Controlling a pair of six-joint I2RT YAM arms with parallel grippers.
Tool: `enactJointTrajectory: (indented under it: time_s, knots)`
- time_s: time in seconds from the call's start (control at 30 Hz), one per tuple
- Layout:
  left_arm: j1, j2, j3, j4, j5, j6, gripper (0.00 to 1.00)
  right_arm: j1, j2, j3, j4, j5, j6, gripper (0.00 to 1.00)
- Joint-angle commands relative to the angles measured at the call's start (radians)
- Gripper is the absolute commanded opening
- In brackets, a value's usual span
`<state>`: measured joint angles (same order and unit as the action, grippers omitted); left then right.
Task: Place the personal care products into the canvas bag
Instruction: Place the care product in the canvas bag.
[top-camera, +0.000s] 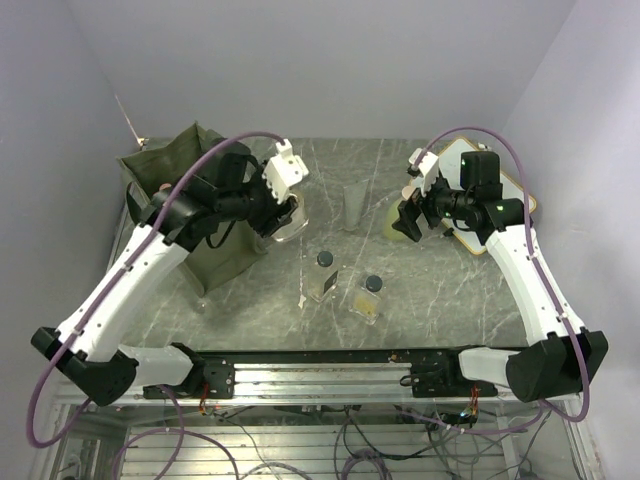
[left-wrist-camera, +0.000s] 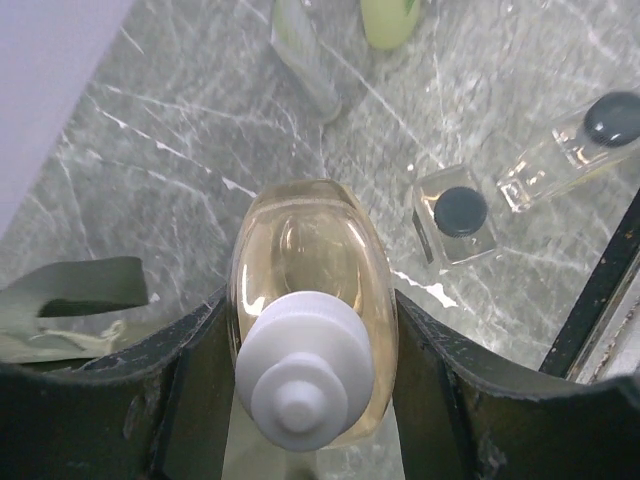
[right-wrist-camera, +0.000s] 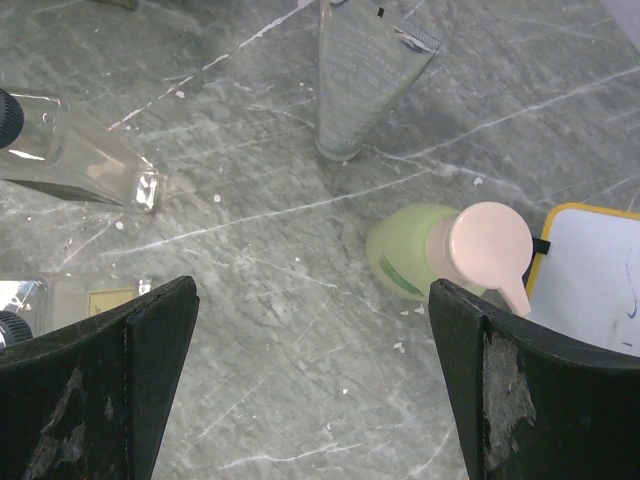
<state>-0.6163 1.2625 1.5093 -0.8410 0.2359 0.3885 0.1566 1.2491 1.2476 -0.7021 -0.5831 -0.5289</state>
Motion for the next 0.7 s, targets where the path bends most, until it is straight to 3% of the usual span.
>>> enactJointTrajectory:
  time_s: [0.0,0.37,0.67]
  knots:
    - [0.027,-0.059,0.157,0.028,0.089,-0.012,0.07,-0.002,0.013,0.034,0.002,0.009,-0.014,1.0]
    - [0.174,-0.08,0.411,0.022,0.118,-0.162,0.07,0.0,0.001,0.016,0.016,0.005,0.009,1.0]
    - [0.375,-0.095,0.469,0.072,-0.007,-0.31,0.07,0.003,-0.006,0.013,0.023,-0.002,0.025,1.0]
